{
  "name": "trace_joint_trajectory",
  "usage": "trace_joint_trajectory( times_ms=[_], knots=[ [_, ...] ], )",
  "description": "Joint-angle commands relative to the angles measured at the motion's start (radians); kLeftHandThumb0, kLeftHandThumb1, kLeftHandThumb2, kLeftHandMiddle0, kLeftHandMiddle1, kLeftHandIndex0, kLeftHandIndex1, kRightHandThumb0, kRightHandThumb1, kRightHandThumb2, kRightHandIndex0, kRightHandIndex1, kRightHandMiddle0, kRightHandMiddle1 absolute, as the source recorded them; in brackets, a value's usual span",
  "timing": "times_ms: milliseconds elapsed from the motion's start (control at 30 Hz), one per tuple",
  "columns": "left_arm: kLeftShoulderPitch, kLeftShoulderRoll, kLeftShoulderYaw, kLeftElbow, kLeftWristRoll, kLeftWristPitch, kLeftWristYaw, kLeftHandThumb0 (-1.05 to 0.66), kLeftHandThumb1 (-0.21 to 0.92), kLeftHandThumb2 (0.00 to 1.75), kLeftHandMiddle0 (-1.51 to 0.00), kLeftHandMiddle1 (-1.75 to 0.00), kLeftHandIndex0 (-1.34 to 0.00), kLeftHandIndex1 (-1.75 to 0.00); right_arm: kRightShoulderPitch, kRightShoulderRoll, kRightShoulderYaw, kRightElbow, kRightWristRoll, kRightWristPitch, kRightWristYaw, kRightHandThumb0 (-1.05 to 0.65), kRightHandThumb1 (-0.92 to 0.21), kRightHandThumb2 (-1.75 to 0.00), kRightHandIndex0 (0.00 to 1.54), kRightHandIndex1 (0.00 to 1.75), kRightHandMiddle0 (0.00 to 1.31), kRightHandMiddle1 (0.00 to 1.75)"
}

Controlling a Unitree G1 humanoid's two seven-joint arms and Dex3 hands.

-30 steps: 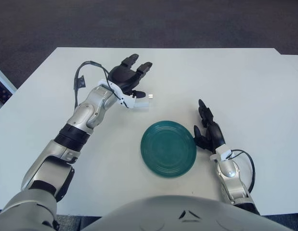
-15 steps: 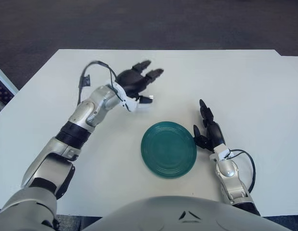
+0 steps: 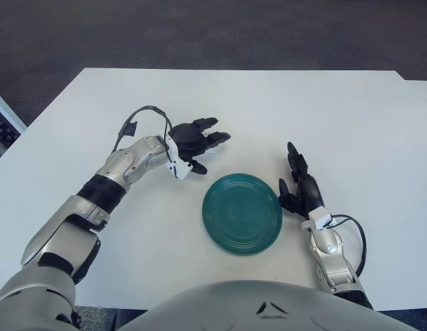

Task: Put the charger into the plate.

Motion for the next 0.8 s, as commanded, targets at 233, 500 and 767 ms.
trace_joint_trajectory(
  times_ms=[233, 500, 767],
  knots=[
    [-0.03, -0.012, -0.004, 0.074, -0.006, -0.019, 0.031, -1.05, 0.92, 0.59, 0.0, 0.0, 0.0, -0.46, 0.054, 0.006, 0.002, 0.075, 0.012, 0.026, 0.014, -1.05, -0.92, -0.82, 0.0, 0.0, 0.0, 0.0],
    [-0.034, -0.029, -0.004, 0.138, -0.018, -0.021, 0.044, -1.05, 0.92, 0.6, 0.0, 0.0, 0.0, -0.49, 0.061, 0.014, -0.001, 0.068, 0.047, 0.02, 0.041, -1.05, -0.92, -0.81, 0.0, 0.0, 0.0, 0.0],
    [-0.04, -0.044, -0.001, 0.187, -0.015, -0.003, 0.072, -1.05, 0.92, 0.59, 0.0, 0.0, 0.0, -0.5, 0.066, 0.018, -0.007, 0.067, 0.061, 0.014, 0.051, -1.05, -0.92, -0.81, 0.0, 0.0, 0.0, 0.0]
  ],
)
